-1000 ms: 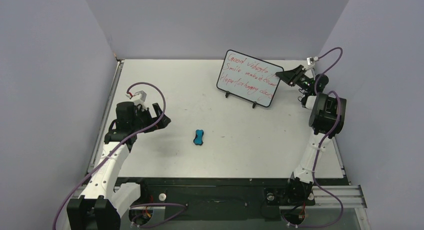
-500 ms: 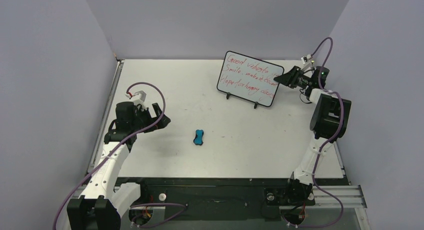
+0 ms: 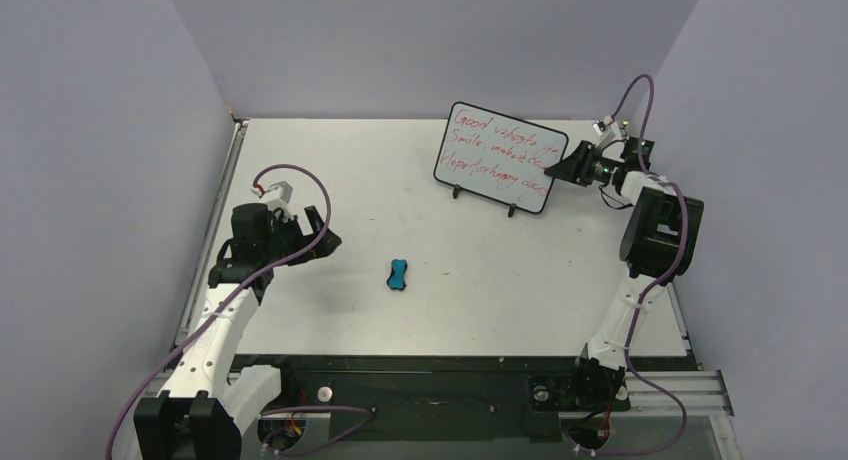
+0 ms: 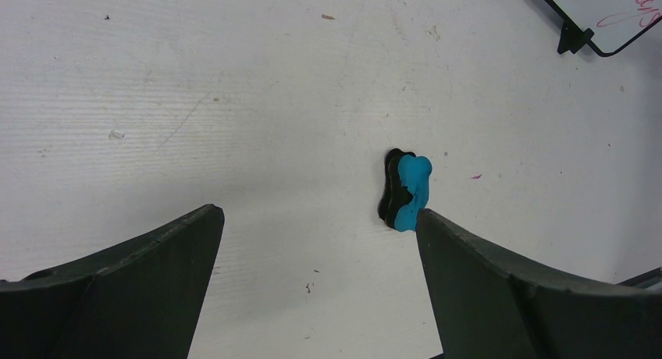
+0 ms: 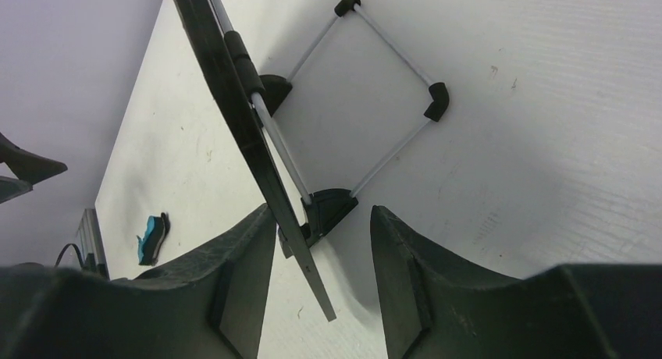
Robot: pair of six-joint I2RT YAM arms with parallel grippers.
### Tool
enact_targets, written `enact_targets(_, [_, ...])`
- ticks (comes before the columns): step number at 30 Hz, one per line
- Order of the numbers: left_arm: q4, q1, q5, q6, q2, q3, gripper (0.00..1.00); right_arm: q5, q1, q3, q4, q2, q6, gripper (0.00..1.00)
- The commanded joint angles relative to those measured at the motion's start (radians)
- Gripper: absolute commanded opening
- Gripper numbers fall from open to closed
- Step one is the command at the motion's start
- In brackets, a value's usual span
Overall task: Erase the whiteboard
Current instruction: Pick up the whiteboard from the whiteboard stand.
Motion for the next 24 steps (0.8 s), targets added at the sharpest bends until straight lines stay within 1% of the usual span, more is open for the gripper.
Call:
enact_targets(1, [0.044, 0.006, 0.020, 0.020, 0.000, 0.022, 0.93, -0.035, 0.024, 0.065, -0.095, 0.003, -0.099, 0.44])
enact_targets(5, [0.042, 0.006, 0.018, 0.020, -0.001, 0.022, 0.93, -0.036, 0.045, 0.077, -0.102, 0.008, -0.106, 0.44])
enact_targets(13, [0.042, 0.006, 0.019, 0.020, 0.005, 0.023, 0.93, -0.057, 0.047, 0.083, -0.101, 0.019, -0.103, 0.37])
enact_targets(15, [0.043, 0.006, 0.019, 0.020, 0.005, 0.023, 0.93, -0.064, 0.047, 0.085, -0.100, 0.021, -0.101, 0.34])
enact_targets(17, [0.042, 0.006, 0.017, 0.021, 0.003, 0.022, 0.93, -0.072, 0.046, 0.087, -0.099, 0.023, -0.100, 0.27])
enact_targets(19, [0.042, 0.006, 0.017, 0.021, 0.004, 0.023, 0.93, -0.084, 0.045, 0.086, -0.100, 0.024, -0.103, 0.12])
enact_targets(21, [0.042, 0.006, 0.016, 0.022, 0.003, 0.023, 0.93, -0.088, 0.040, 0.080, -0.098, 0.019, -0.111, 0.01])
enact_targets(24, [0.041, 0.006, 0.019, 0.022, 0.002, 0.022, 0.93, -0.085, 0.026, 0.069, -0.098, 0.002, -0.125, 0.00])
